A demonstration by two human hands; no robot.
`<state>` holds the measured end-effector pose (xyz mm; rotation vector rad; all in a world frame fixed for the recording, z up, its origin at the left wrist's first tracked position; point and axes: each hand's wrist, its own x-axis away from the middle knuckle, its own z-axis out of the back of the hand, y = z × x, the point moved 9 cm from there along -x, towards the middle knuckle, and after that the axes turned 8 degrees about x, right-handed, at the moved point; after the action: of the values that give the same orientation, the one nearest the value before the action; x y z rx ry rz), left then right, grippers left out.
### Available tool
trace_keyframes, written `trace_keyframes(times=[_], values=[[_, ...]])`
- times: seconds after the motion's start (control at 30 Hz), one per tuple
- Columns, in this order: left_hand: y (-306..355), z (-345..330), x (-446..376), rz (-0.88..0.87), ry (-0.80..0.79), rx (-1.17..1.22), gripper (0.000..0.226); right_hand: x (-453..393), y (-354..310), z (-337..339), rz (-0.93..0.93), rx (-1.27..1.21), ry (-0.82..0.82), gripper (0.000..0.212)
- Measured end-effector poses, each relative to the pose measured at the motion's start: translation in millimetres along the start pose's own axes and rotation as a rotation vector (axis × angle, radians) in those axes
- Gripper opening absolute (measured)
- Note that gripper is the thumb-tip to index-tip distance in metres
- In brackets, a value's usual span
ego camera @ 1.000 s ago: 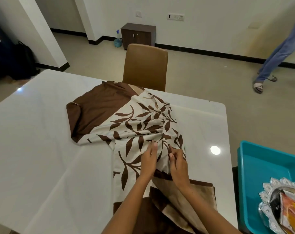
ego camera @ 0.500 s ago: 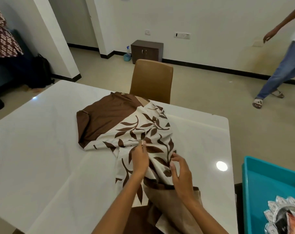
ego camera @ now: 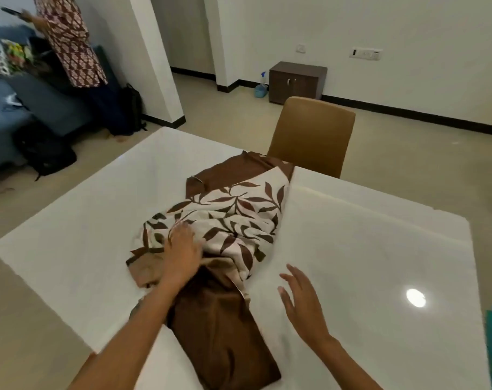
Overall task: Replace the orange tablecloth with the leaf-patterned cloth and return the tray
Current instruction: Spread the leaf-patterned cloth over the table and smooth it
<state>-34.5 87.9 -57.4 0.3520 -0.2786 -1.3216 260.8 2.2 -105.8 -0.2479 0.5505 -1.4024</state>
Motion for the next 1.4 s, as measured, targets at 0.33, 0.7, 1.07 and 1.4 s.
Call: trace_keyframes(times=[0.33, 0.7, 1.07, 1.4], values=[[-23.7, -108.1, 51.7, -0.143, -0.223, -0.023, 0.077, -53.4, -18.2, -64.4, -0.322, -0.233, -0.121, 0.069], [-30.7, -116.6, 49.7, -0.193, -0.121, 0.063, 0.063, -153.5, -16.9, -84.2, -0.557, -0.326, 0.052, 0.063], [-69.5, -32.7, 46.3, 0.165, 0.523, 0.861, 0.066, -217.2, -250.6, -100.6, 0.516, -0.214, -0.465, 0.020], [-70.2, -71.2, -3.2, 0.174, 0.191, 0.364, 0.070, -137.3, -121.2, -151.5, 0.179, 0.007, -0.406, 0.052]])
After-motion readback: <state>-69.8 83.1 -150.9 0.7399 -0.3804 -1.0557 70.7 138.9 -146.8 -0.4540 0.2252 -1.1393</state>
